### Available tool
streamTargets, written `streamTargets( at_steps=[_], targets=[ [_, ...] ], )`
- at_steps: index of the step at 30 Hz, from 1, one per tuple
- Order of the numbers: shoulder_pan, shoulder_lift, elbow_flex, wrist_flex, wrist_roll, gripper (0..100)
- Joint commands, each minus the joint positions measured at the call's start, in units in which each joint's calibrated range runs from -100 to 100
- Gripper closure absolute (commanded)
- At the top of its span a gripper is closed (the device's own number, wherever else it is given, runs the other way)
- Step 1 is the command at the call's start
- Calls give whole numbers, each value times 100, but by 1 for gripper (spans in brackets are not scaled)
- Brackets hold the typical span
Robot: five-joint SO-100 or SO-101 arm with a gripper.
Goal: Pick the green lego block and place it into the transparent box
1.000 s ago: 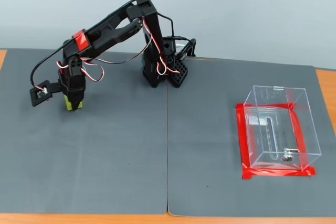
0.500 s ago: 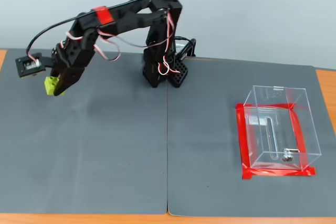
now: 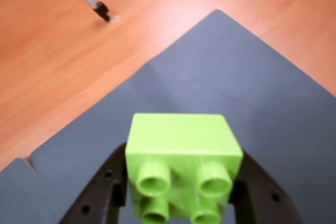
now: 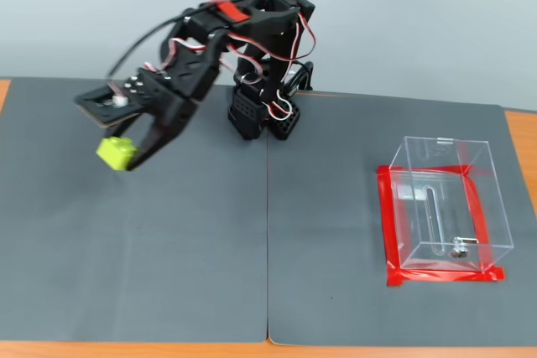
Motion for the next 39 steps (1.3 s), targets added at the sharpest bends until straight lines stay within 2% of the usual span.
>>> streamTargets(
  at_steps=[1, 13, 28, 39],
  targets=[
    [-892, -446, -247, 31, -9, 94],
    [-3779, -870, -220, 31, 27, 94],
    [-6442, -641, -148, 31, 38, 94],
    [-7352, 232, -247, -56, 27, 94]
  ],
)
